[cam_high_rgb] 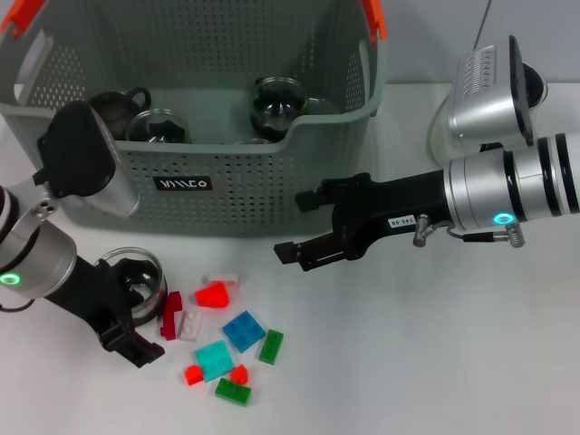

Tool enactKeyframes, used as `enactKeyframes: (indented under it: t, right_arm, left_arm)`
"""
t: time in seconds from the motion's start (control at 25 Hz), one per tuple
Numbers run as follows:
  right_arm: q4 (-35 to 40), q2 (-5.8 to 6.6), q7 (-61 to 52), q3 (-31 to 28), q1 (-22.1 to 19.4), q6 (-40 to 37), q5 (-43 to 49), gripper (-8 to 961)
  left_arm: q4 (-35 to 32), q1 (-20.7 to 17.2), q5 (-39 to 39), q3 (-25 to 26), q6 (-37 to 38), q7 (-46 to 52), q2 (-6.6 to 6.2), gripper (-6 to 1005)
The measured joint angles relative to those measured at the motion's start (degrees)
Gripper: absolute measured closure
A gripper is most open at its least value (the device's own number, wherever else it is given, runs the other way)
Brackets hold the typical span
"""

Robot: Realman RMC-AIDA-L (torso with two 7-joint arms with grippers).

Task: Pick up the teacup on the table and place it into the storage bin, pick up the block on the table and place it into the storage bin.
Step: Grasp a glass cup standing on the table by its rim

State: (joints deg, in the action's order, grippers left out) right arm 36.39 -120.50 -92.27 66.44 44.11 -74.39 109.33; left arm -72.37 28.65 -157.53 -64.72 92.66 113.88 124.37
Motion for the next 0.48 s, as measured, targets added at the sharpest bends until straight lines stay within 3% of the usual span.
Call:
enactKeyframes:
  t: [0.24, 0.48]
  right_arm:
    - [0.0, 0.0, 0.19, 0.15, 0.0, 0.43, 0.0, 8]
    - [0.0, 0.0, 0.25, 0.05, 0.01, 0.46, 0.0, 8]
  left_arm:
    - [0.26, 0.23, 0.21, -0.45, 0.09, 2.72, -0.03, 193]
    - [0.36, 0.03, -0.21, -2.32, -1.7, 4.47, 0.0, 341]
